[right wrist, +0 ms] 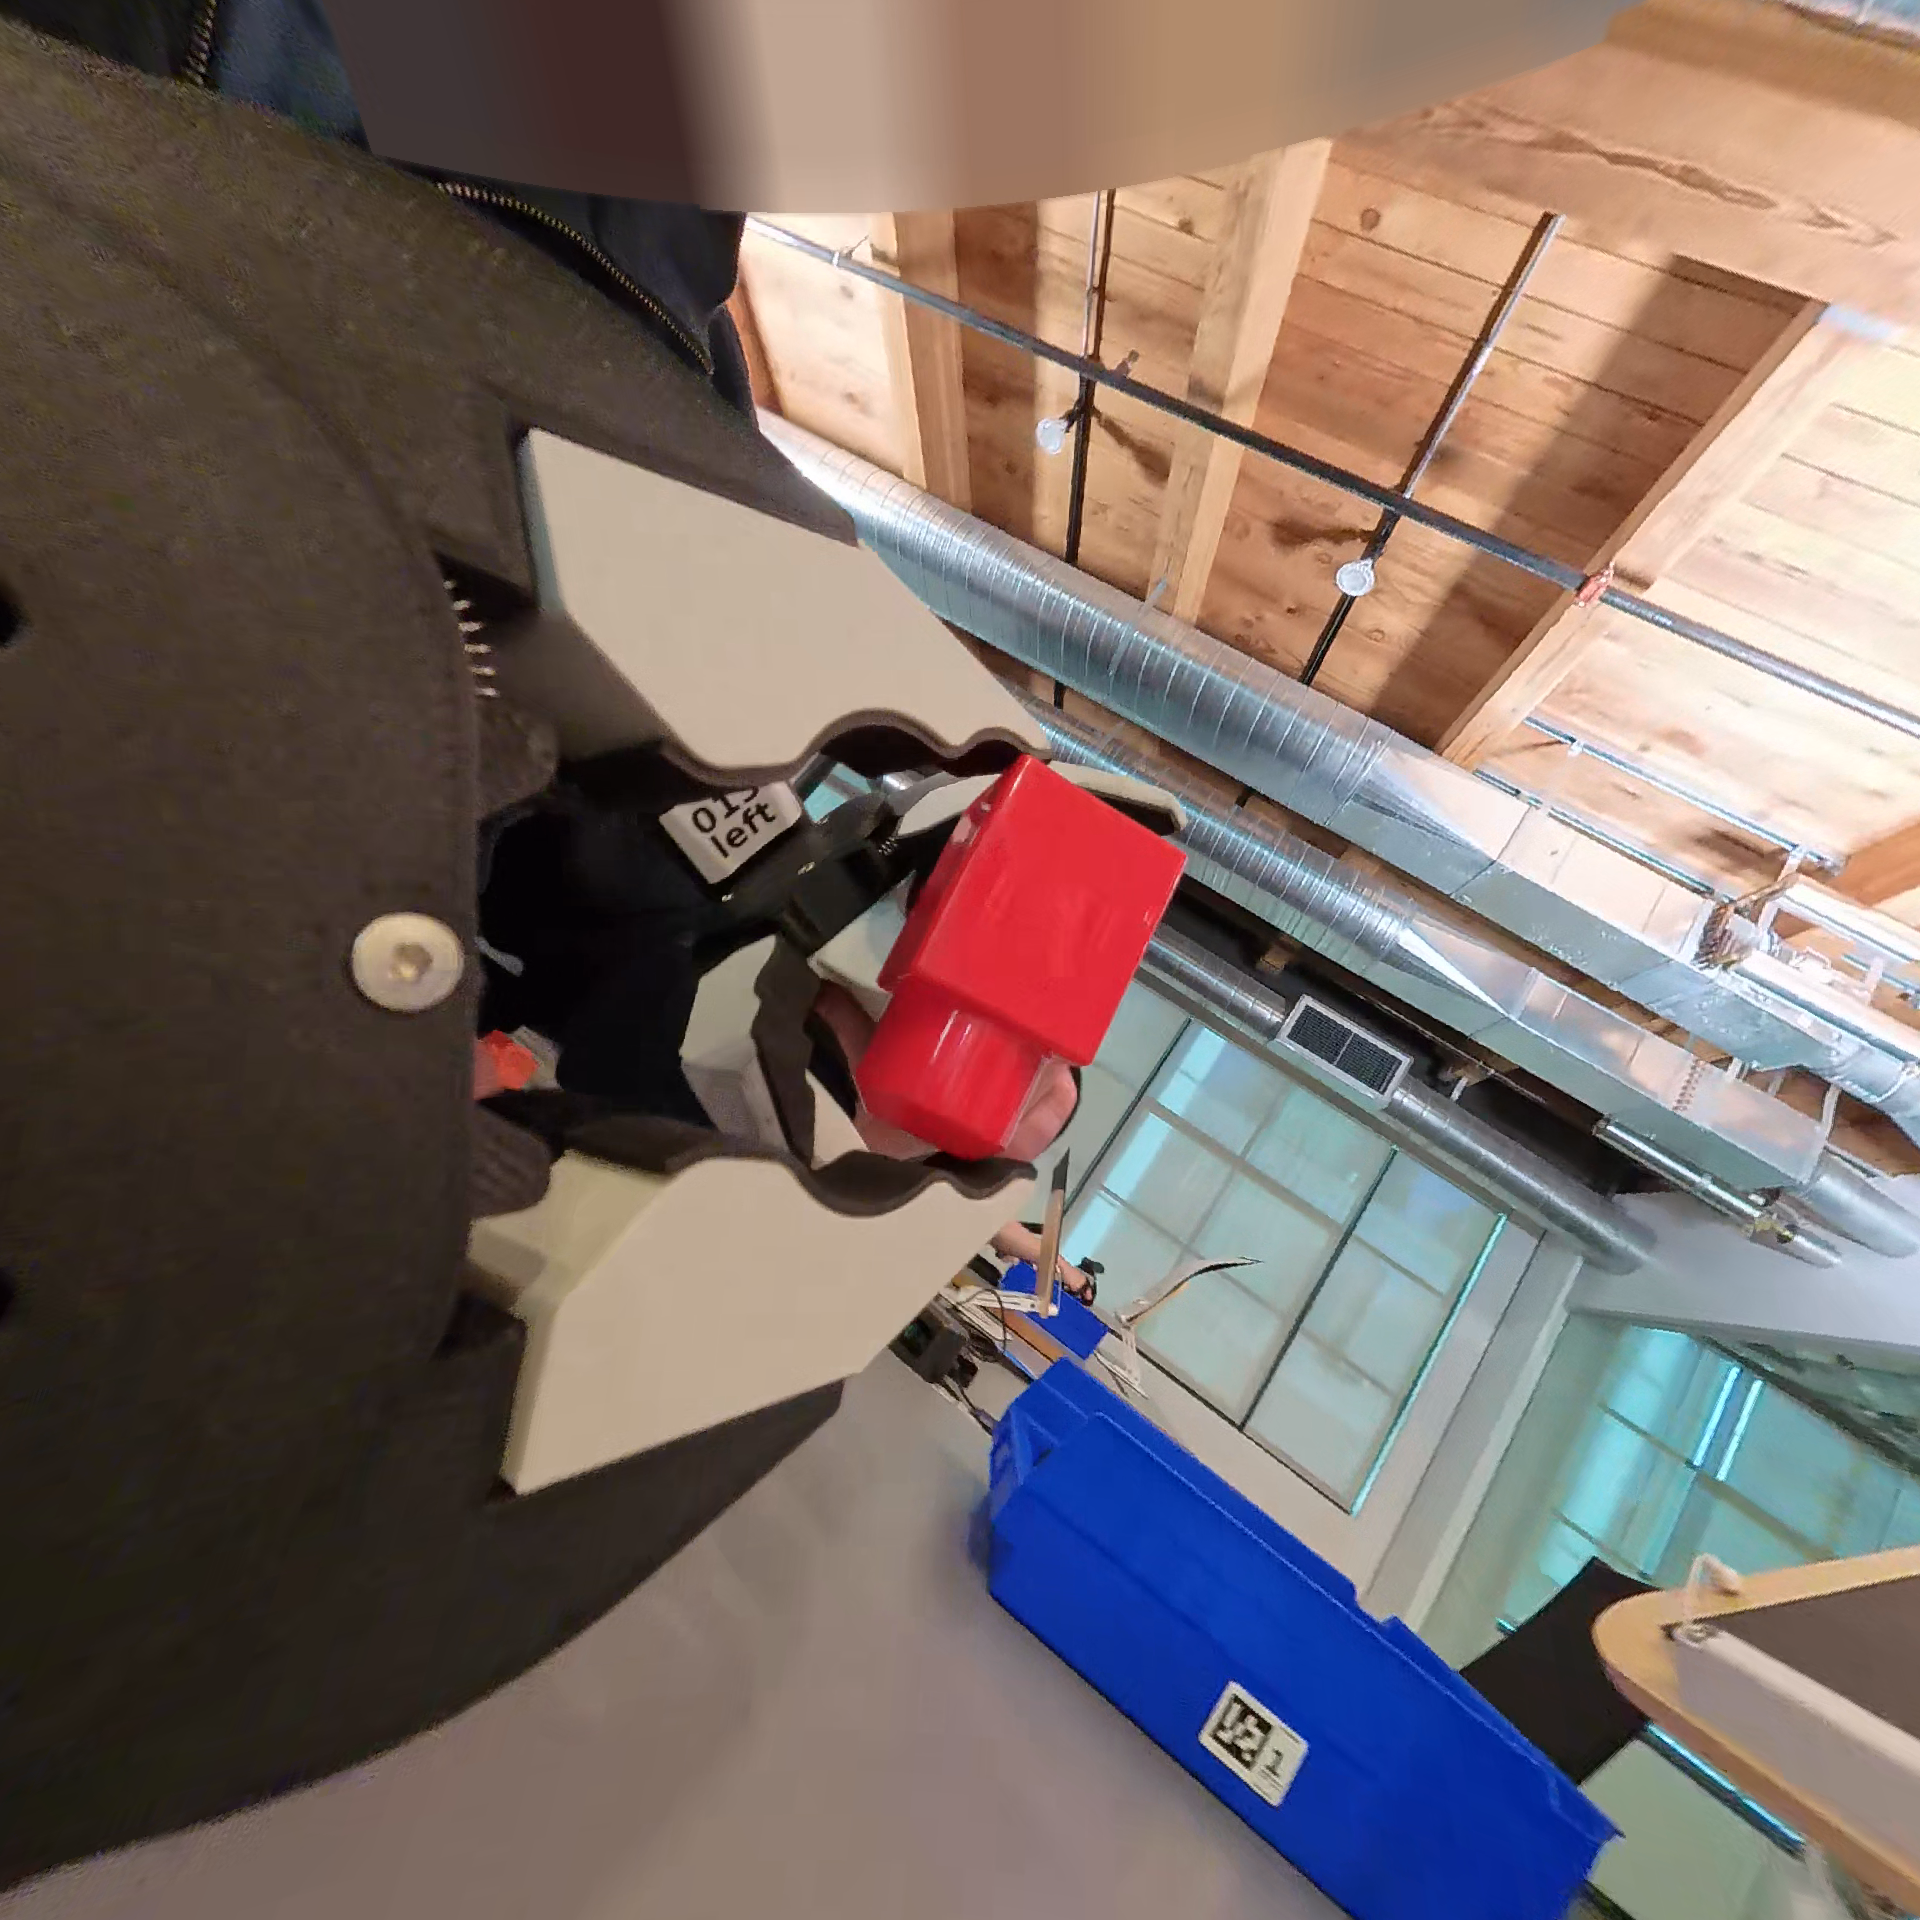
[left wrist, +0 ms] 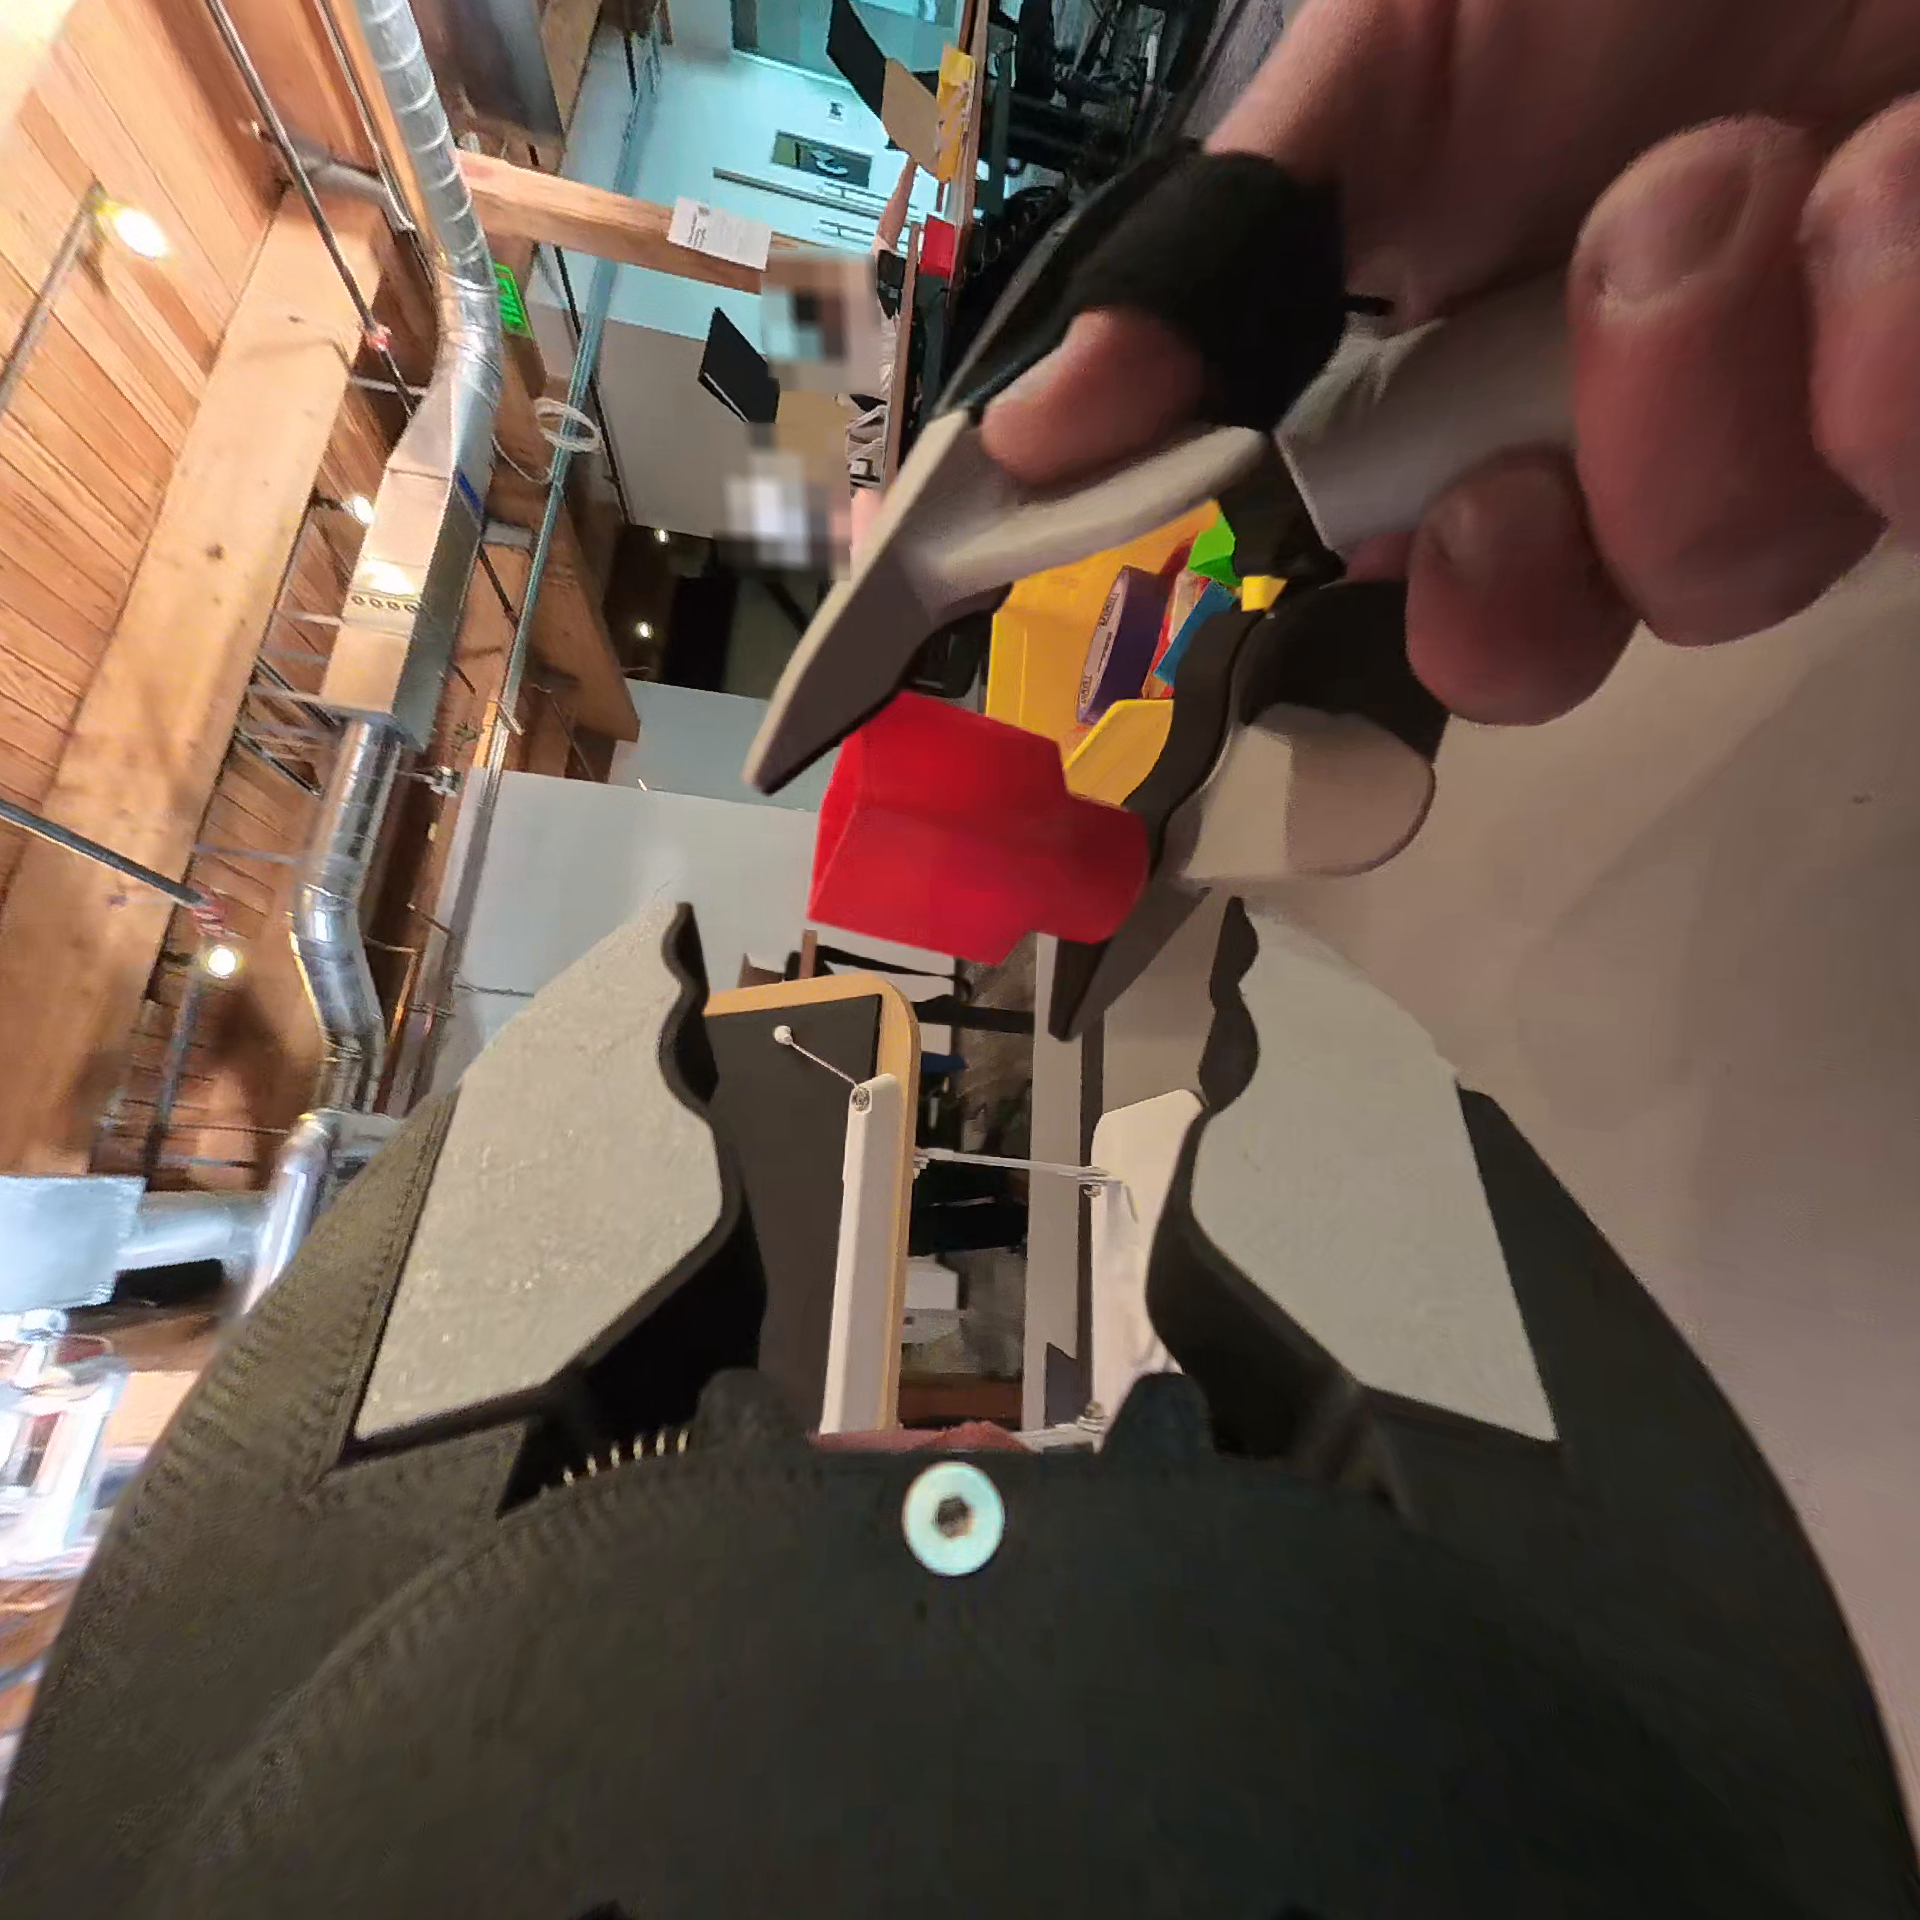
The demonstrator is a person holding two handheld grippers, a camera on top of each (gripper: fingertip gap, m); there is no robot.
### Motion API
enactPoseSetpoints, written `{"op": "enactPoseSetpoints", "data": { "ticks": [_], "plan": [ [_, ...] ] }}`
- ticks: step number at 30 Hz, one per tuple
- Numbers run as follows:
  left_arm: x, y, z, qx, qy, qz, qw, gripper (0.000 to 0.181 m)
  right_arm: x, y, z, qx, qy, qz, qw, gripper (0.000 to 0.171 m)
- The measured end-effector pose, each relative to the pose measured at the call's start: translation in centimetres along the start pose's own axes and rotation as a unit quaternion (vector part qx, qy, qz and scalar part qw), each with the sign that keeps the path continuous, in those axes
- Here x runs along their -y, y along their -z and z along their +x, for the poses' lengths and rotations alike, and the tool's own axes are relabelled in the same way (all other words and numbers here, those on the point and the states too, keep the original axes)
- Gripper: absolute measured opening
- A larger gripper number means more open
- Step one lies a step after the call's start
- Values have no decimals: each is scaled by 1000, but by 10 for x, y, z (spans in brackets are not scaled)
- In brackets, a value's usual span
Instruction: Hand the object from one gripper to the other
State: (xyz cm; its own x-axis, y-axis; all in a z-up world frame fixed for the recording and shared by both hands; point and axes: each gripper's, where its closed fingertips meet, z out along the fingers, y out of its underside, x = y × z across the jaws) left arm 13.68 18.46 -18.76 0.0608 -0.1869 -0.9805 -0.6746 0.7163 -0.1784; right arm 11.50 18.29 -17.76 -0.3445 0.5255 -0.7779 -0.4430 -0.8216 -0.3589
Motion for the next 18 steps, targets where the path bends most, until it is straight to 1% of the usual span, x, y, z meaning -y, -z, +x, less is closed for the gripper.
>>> {"op": "enactPoseSetpoints", "data": {
  "ticks": [2,5,10,18],
  "plan": [
    [0,-3,6,-5,-24,0,1000,93,-6,-2,5,-11,-11,-7,1000,71],
    [0,-6,9,-1,-47,3,999,83,-10,-4,8,-12,-22,-5,1000,71],
    [-3,-7,14,-23,-12,5,1000,68,-13,-6,8,-11,-20,-7,1000,71],
    [-3,-9,18,-32,-12,0,999,67,-14,-3,11,-18,-16,-14,1000,72]
  ]
}}
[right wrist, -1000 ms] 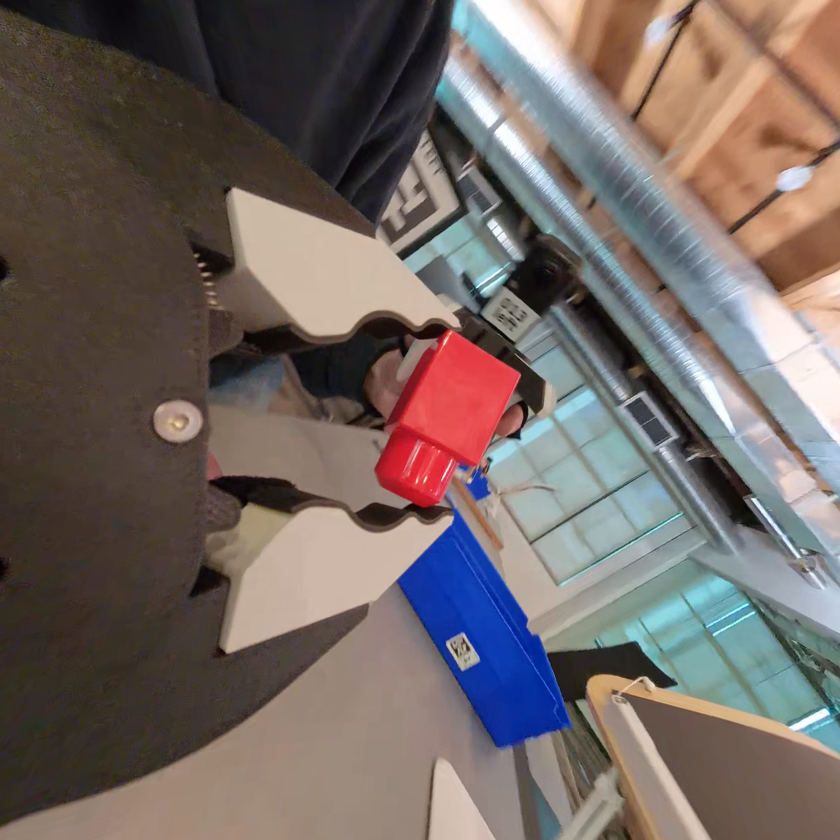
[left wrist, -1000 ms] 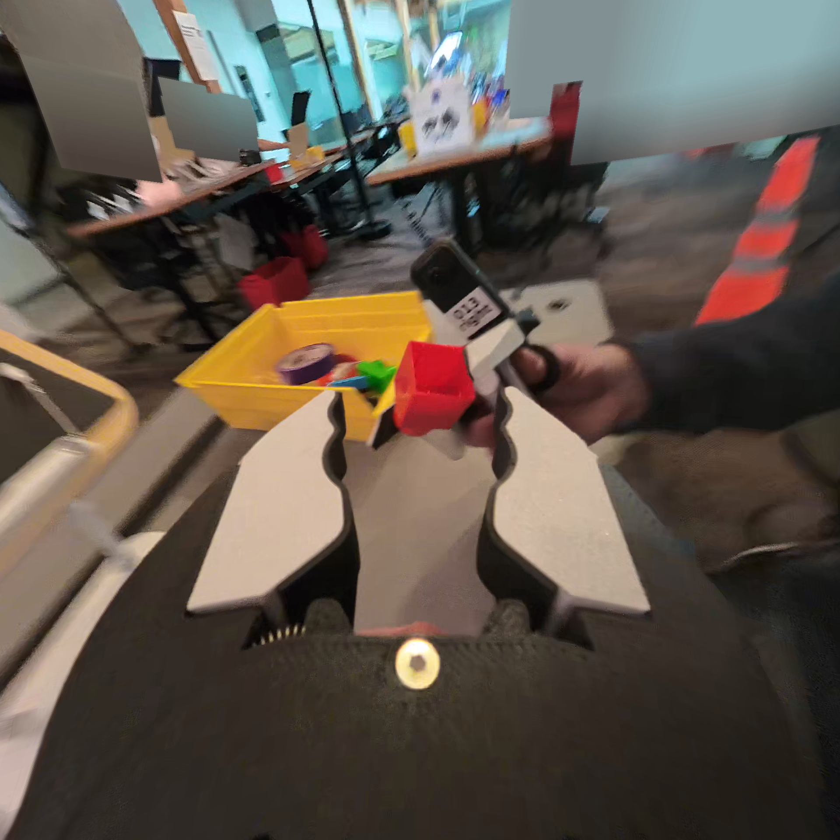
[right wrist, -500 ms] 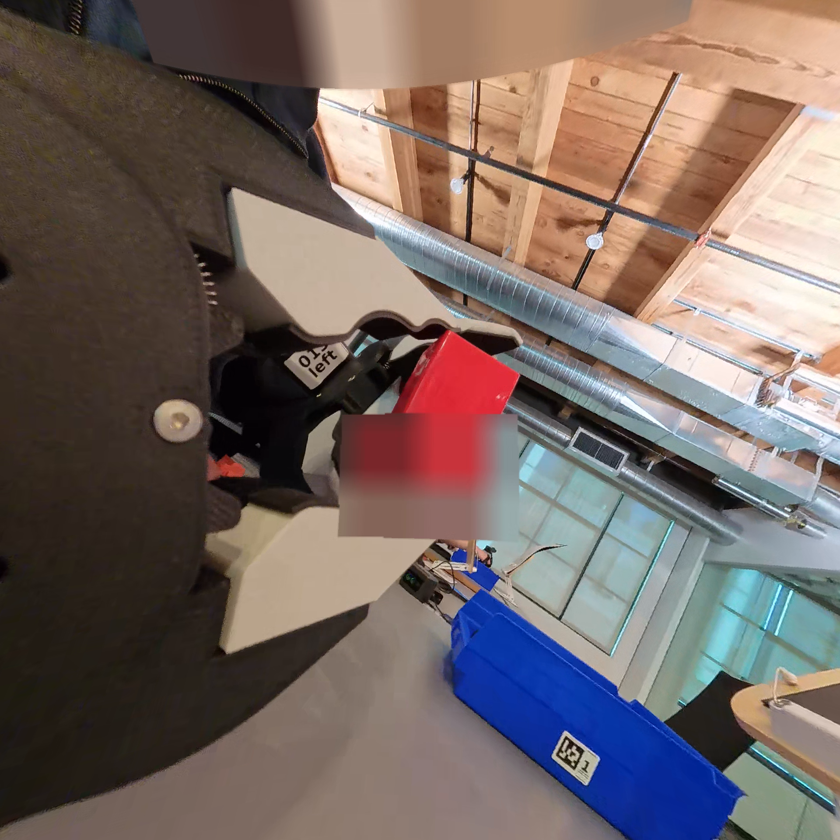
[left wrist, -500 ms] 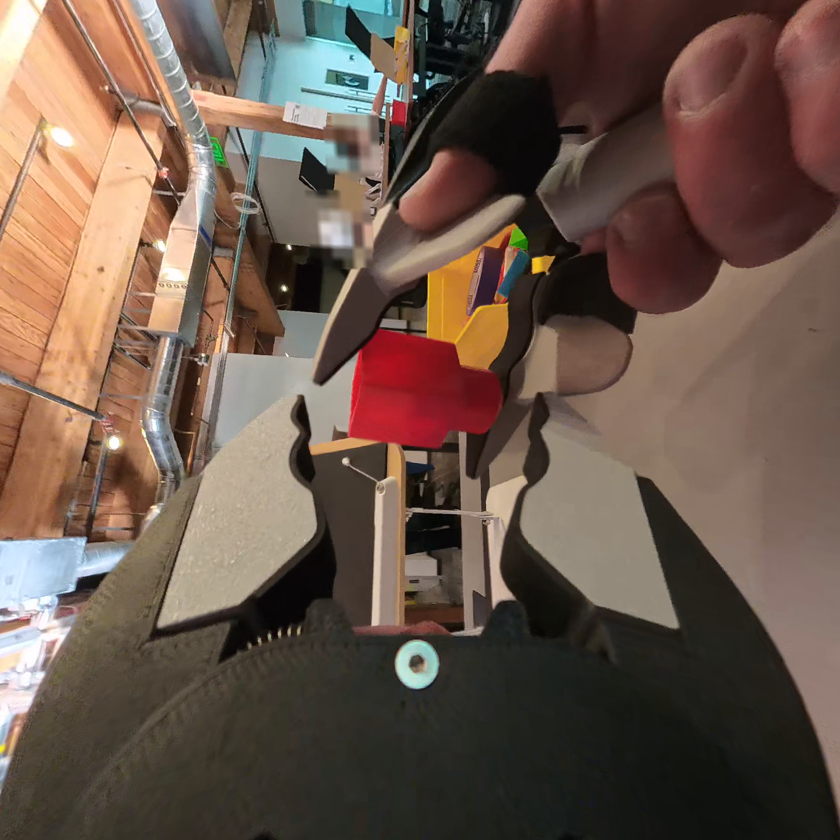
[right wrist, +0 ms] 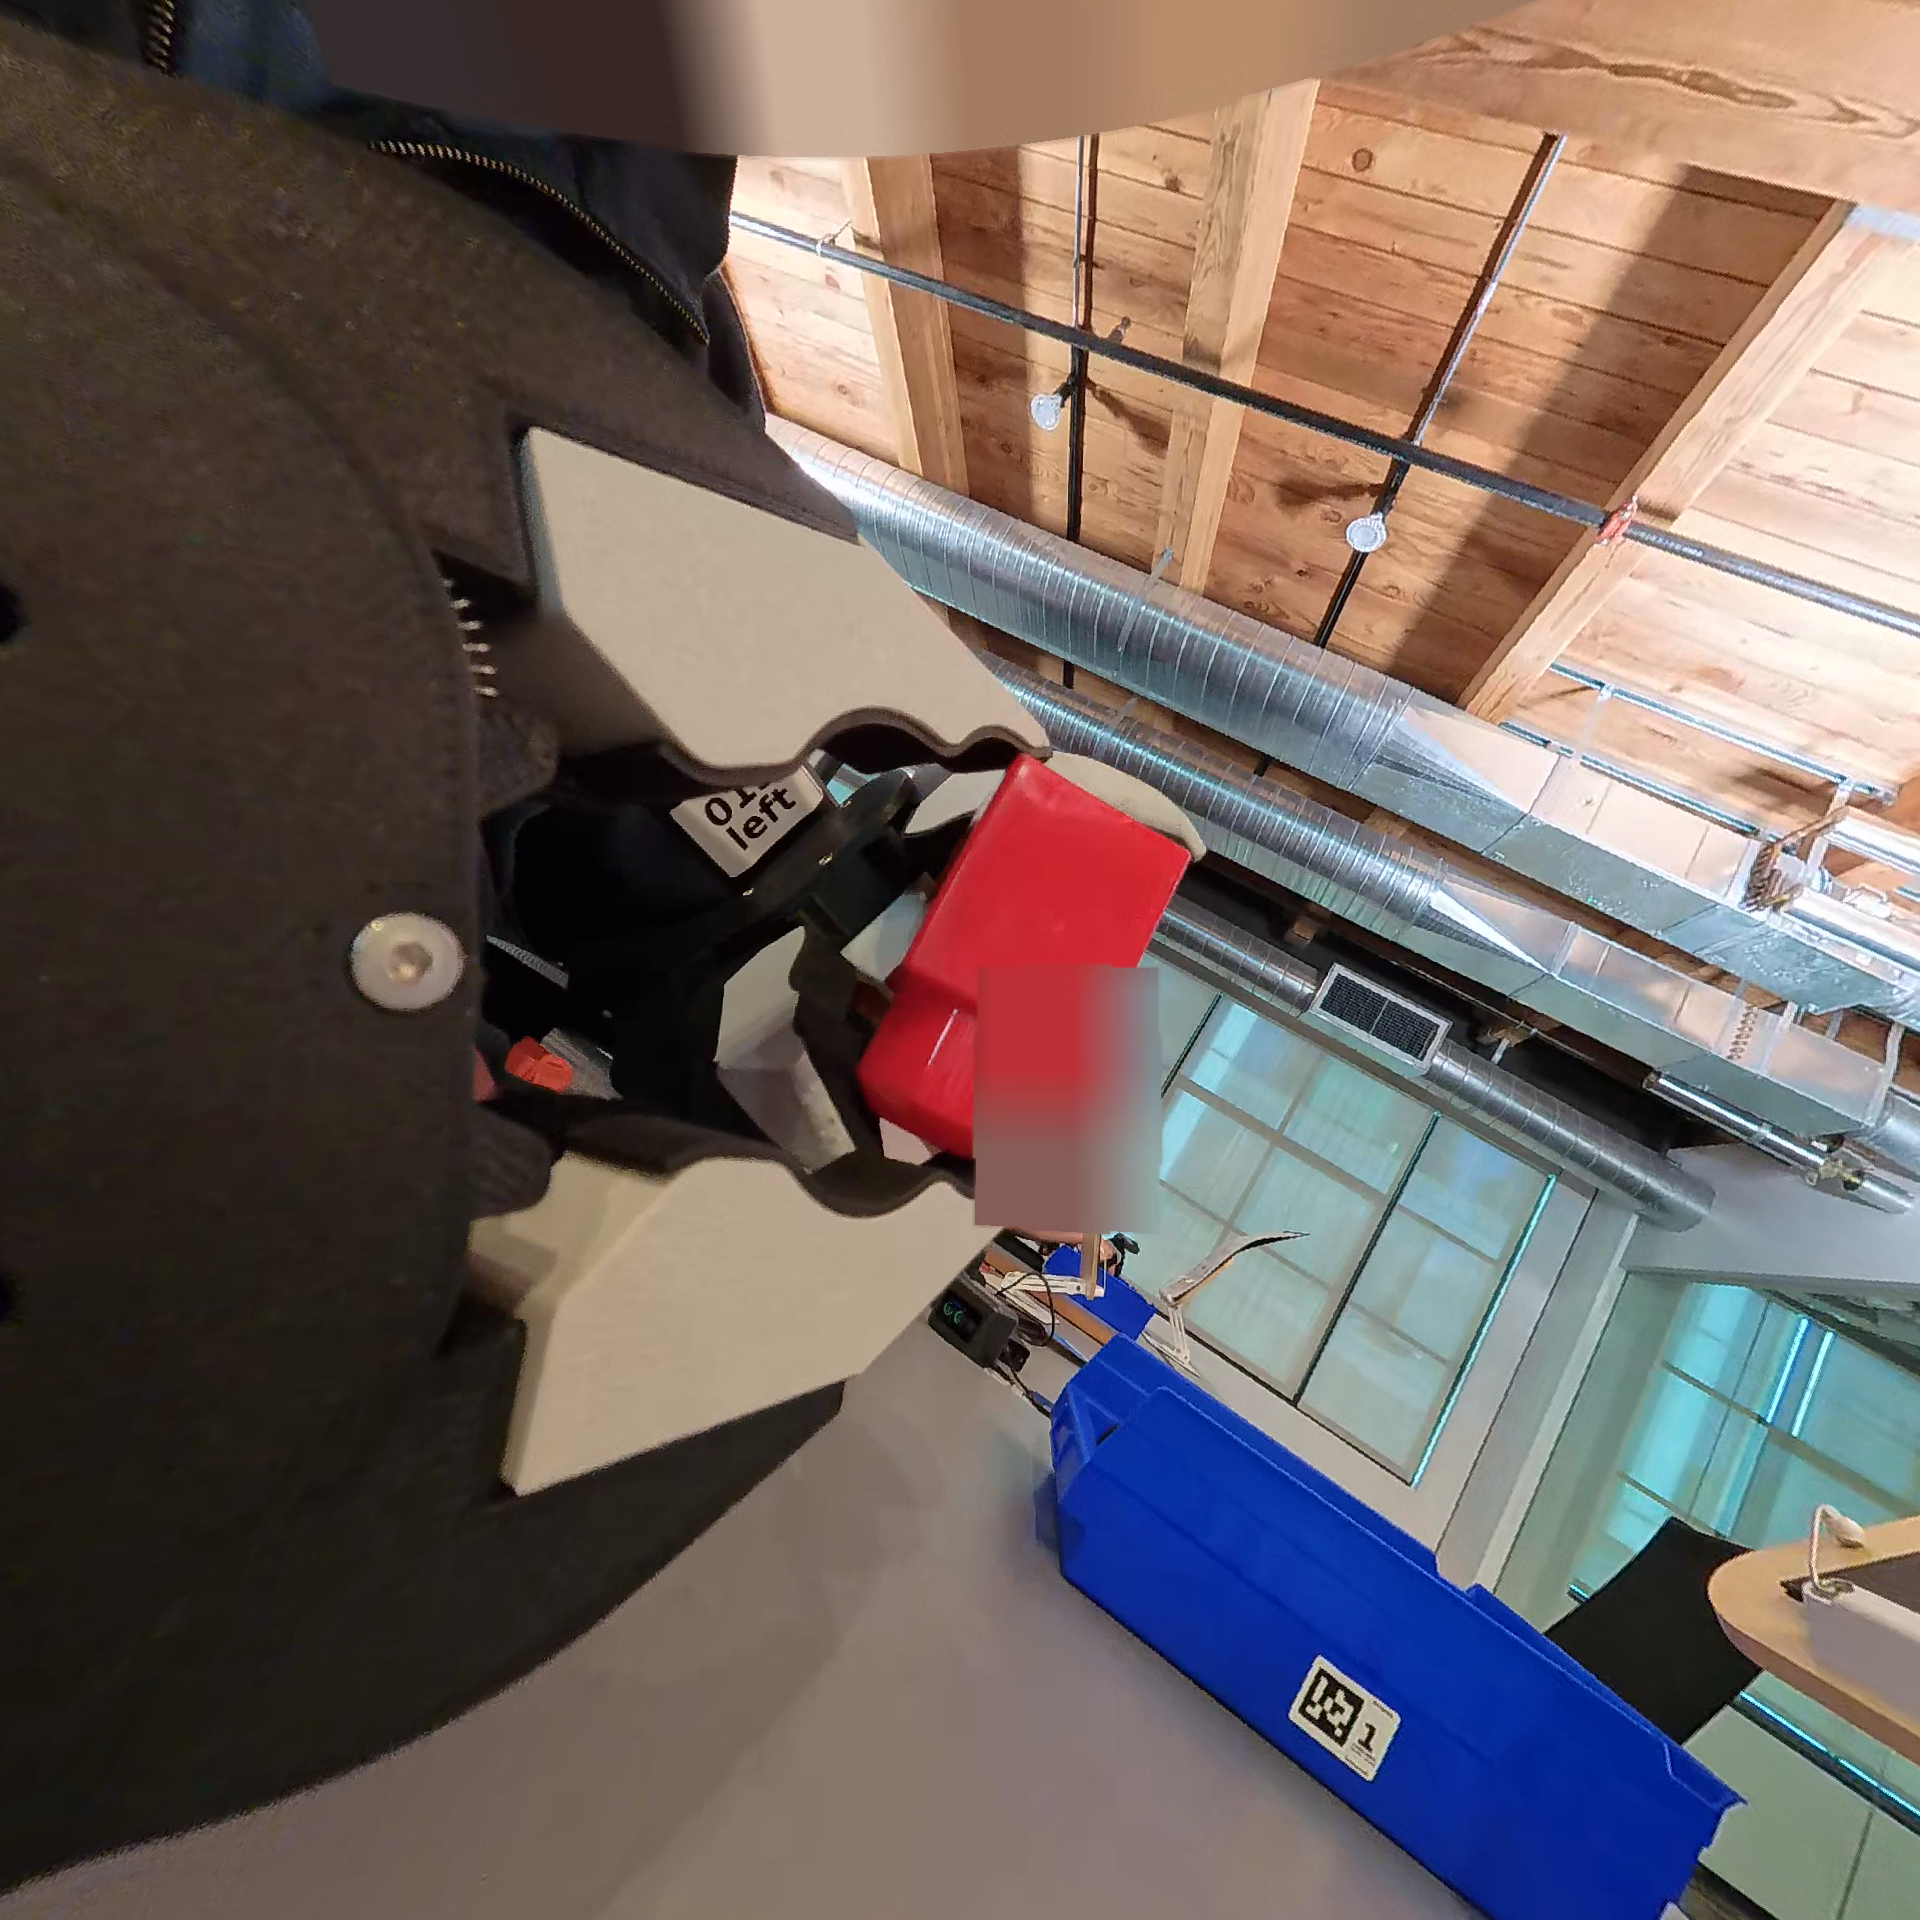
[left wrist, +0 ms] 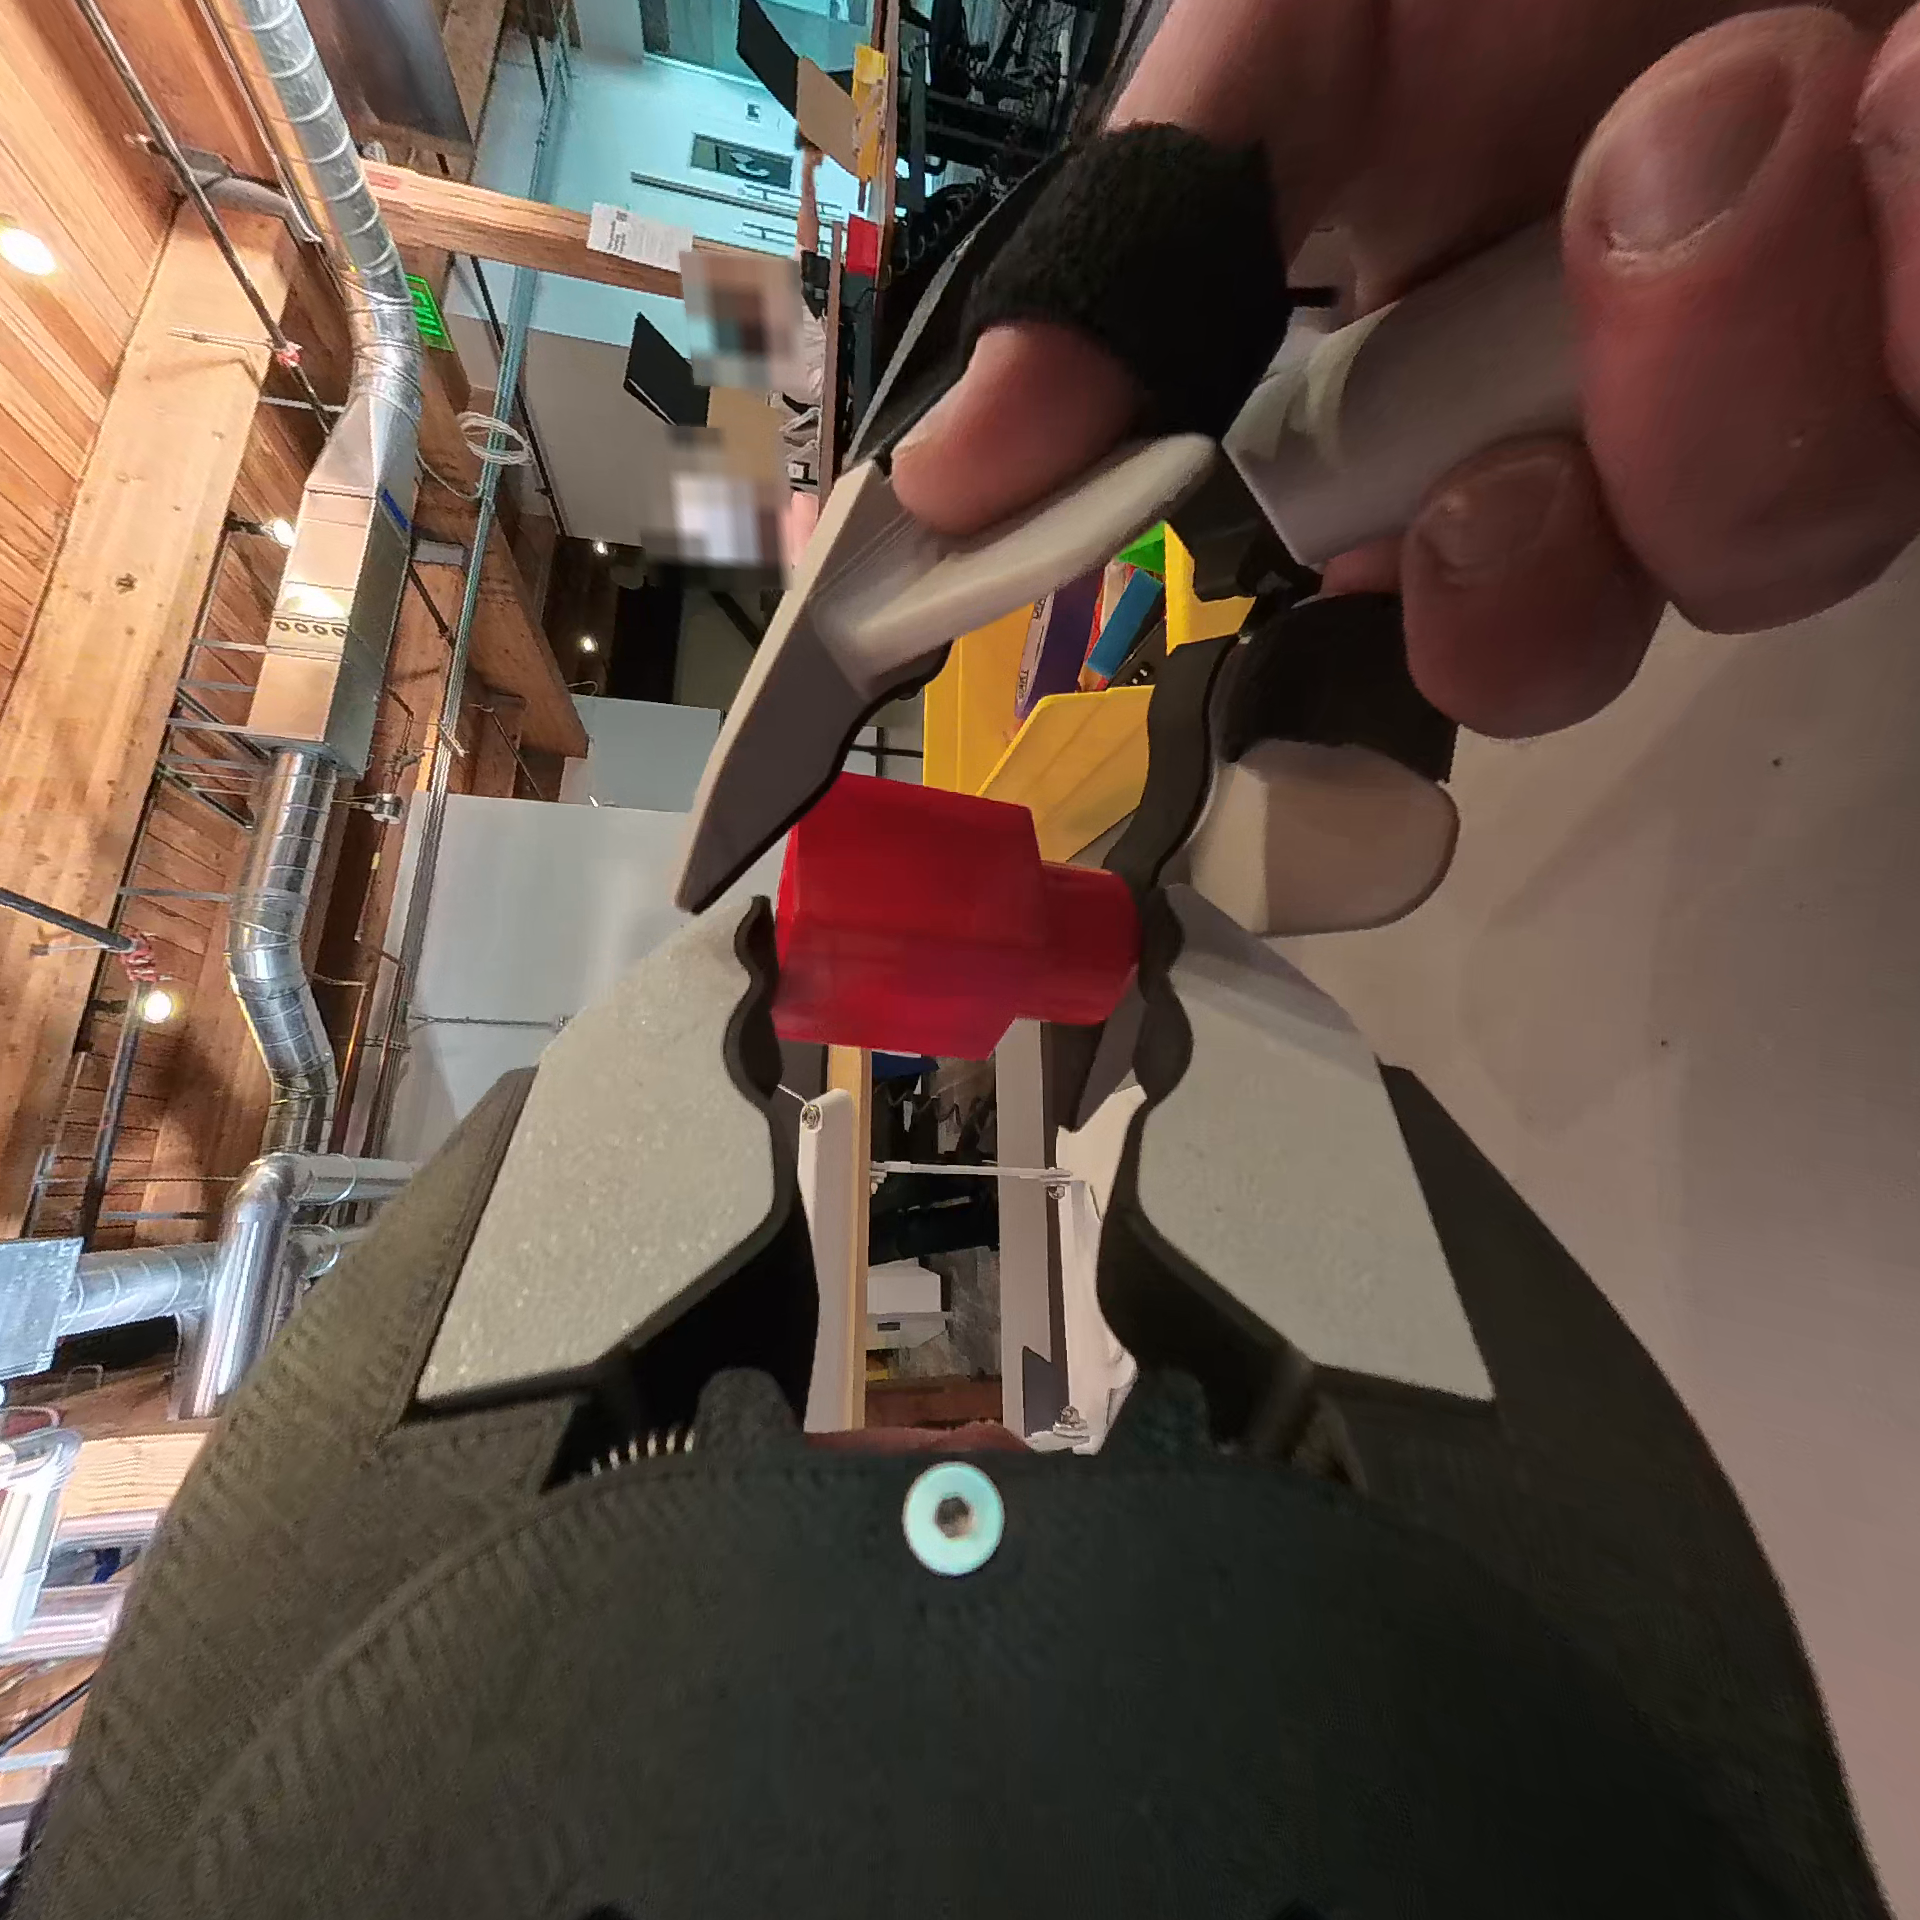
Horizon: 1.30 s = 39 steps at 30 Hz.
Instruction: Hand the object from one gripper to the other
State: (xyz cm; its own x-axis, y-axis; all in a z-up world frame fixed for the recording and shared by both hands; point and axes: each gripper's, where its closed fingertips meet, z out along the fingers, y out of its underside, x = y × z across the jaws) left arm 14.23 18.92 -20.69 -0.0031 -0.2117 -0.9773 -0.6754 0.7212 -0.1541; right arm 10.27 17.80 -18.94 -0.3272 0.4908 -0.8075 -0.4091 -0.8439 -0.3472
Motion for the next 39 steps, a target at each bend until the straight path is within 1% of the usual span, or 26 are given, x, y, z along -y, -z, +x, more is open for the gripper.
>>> {"op": "enactPoseSetpoints", "data": {
  "ticks": [3,5,7,8,9,10,12,13,15,16,18,19,20,23,26,29,32,33,36,38,39],
  "plan": [
    [-1,1,-3,-4,9,-1,1000,66,1,3,0,-5,29,-1,1000,74],
    [-5,3,-8,-20,40,-8,999,66,3,9,4,-24,55,-7,998,85],
    [-12,4,-8,-60,80,-22,995,66,2,16,7,-64,128,-31,989,87],
    [-13,6,-10,-75,105,-20,991,66,3,20,8,-90,177,-49,979,87],
    [-13,8,-8,-109,135,-21,985,66,3,23,9,-122,240,-73,960,87],
    [-13,10,-6,-143,169,-25,975,66,4,27,9,-151,311,-99,933,88],
    [-9,16,-7,-195,233,-6,953,66,9,31,0,-179,430,-139,874,86],
    [-7,19,-3,-235,266,-5,935,66,11,32,-6,-188,489,-157,837,86],
    [-3,22,-4,-284,330,11,900,66,14,32,-15,-203,601,-193,749,89],
    [0,25,-2,-319,363,17,876,66,11,30,-17,-206,637,-217,710,91],
    [5,26,-7,-348,418,26,838,66,4,27,-14,-219,688,-262,641,99],
    [9,28,-9,-372,448,36,812,66,3,25,-11,-225,707,-276,611,104],
    [13,29,-12,-389,476,45,787,66,2,23,-9,-228,719,-282,593,106],
    [16,27,-21,-415,536,64,733,66,2,16,-10,-223,741,-266,576,105],
    [20,26,-29,-426,590,92,680,66,5,12,-11,-237,782,-255,517,103],
    [23,22,-32,-428,638,114,630,66,8,6,-16,-252,814,-225,472,102],
    [30,17,-27,-430,671,126,591,66,20,3,-10,-297,825,-210,433,104],
    [33,16,-24,-433,679,130,579,66,22,3,-7,-308,828,-210,419,100],
    [37,12,-22,-426,711,136,542,65,27,6,1,-339,836,-218,372,82],
    [37,9,-22,-412,730,136,528,65,29,7,2,-350,839,-216,357,67],
    [37,7,-21,-407,739,136,520,65,31,8,3,-357,839,-213,350,65]
  ]
}}
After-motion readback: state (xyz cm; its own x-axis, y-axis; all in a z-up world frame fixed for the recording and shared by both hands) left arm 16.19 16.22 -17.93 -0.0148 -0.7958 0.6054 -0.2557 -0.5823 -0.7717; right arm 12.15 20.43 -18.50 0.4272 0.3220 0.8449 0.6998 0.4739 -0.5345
